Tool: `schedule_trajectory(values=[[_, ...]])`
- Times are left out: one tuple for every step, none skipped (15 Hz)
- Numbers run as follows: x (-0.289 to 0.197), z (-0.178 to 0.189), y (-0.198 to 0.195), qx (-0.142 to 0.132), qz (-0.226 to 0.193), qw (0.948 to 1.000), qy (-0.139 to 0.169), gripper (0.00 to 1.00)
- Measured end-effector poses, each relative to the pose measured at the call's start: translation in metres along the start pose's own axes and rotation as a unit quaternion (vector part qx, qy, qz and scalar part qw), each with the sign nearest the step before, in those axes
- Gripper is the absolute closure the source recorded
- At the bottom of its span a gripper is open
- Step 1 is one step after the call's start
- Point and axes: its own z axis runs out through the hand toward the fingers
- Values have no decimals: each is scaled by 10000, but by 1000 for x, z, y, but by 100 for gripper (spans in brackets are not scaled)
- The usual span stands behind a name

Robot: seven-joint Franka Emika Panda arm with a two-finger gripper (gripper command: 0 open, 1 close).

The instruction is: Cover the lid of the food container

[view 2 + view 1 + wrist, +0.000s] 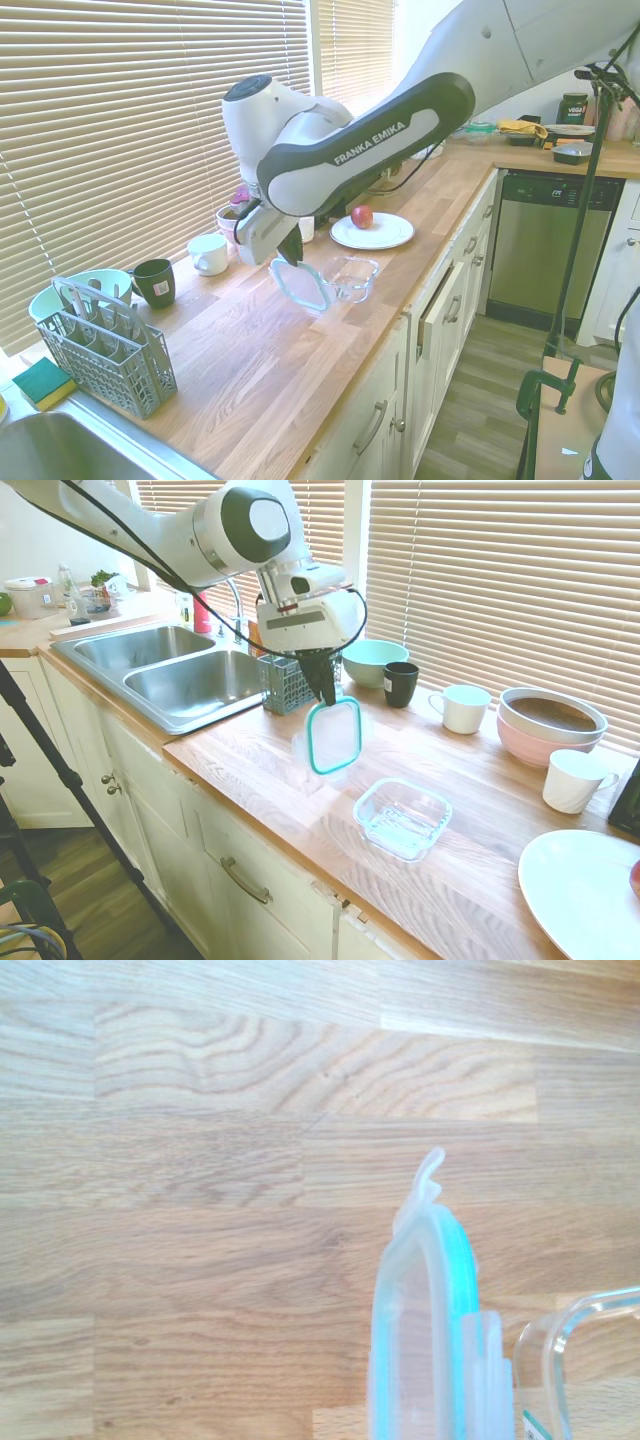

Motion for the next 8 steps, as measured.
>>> schedule_trajectory(values=[[3,-1,4,29,-27,10000,-29,100],[7,0,6,59,-58,10000,-43,100],[10,0,8,98,-78,9999,-55,100],[12,1,10,130,-103,9998,-78,100],[15,2,12,163,-120,9997,-99,100],[18,3,14,200,-130,9997,-108,100],[21,3,16,236,-147,9995,-121,100],[24,4,19,279,-158,9994,-135,100]])
